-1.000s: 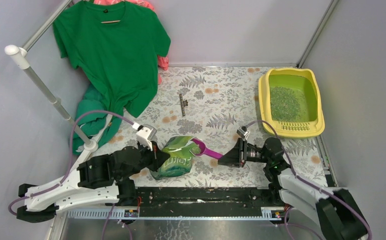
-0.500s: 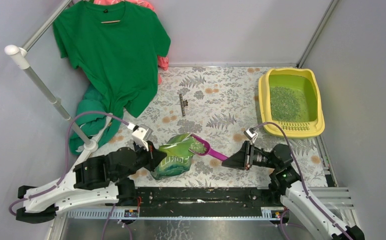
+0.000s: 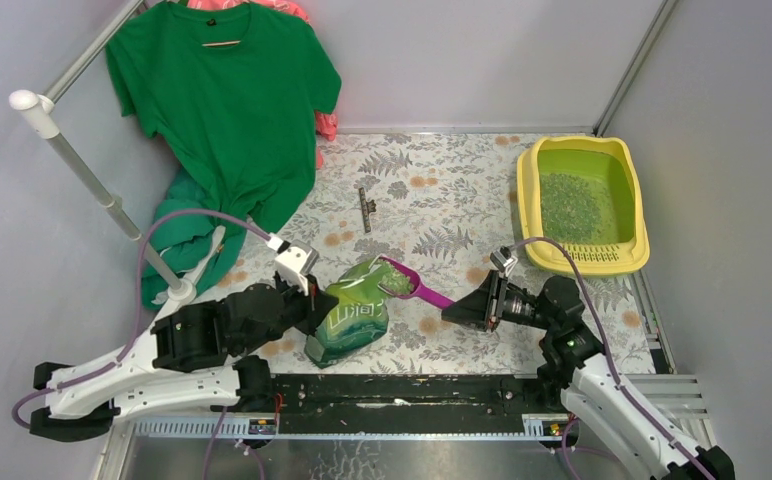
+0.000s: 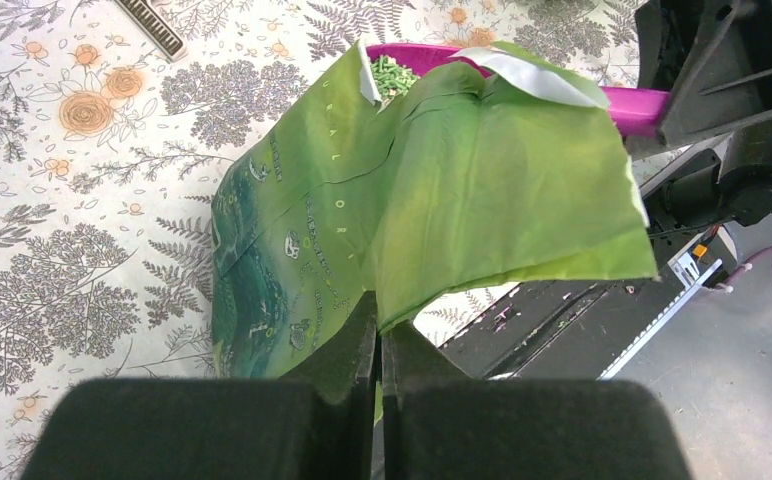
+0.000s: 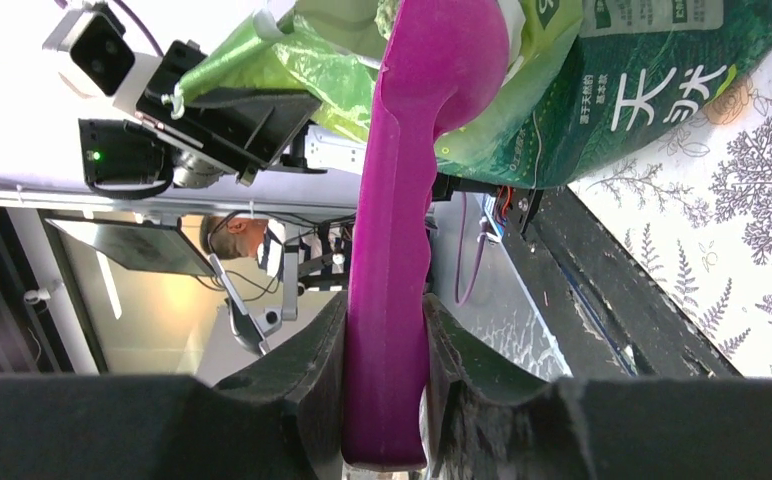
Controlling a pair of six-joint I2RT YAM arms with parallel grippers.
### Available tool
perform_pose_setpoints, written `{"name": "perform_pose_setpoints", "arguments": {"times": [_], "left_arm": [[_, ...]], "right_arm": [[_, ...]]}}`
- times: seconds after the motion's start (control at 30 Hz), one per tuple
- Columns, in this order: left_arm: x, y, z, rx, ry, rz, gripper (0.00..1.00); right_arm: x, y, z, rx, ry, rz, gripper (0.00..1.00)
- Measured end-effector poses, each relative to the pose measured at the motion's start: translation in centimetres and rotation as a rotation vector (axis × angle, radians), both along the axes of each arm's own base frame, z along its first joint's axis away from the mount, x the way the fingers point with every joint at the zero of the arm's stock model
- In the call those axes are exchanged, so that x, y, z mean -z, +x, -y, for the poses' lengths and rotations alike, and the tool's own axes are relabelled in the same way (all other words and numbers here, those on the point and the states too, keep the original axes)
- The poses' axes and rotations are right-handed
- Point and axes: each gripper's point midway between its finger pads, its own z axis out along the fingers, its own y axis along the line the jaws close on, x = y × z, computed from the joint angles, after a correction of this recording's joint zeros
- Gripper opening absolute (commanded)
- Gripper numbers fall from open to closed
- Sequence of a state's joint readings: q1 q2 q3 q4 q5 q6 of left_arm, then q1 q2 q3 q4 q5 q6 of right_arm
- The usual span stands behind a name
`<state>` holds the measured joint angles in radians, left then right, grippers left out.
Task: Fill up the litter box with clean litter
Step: 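Scoop the cat litter from the cat litter bag.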
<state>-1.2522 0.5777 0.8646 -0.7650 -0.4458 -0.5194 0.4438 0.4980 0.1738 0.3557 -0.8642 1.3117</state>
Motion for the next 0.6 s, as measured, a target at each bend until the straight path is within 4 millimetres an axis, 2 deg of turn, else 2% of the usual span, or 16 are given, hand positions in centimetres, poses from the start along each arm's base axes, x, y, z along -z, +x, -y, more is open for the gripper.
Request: {"name": "perform_pose_setpoints", "arguments": {"times": [0.23, 0.4, 0.6], "left_arm": [[-1.1, 0.0, -0.8, -0.006, -0.042, 0.028, 0.0], [-2.0, -0.1, -1.9, -0.022, -0.095, 0.052, 0.0], [-2.0, -0.1, -2.2, -0.027, -0.101, 0.056, 0.0]], "right_arm": [[-0.5, 0.8, -0.3, 0.011, 0.022, -0.031, 0.0], [-1.1, 0.2, -0.1, 0.011, 0.036, -0.012, 0.0], [-1.1, -0.6, 0.4, 0.018, 0.032, -0.01, 0.0]]}}
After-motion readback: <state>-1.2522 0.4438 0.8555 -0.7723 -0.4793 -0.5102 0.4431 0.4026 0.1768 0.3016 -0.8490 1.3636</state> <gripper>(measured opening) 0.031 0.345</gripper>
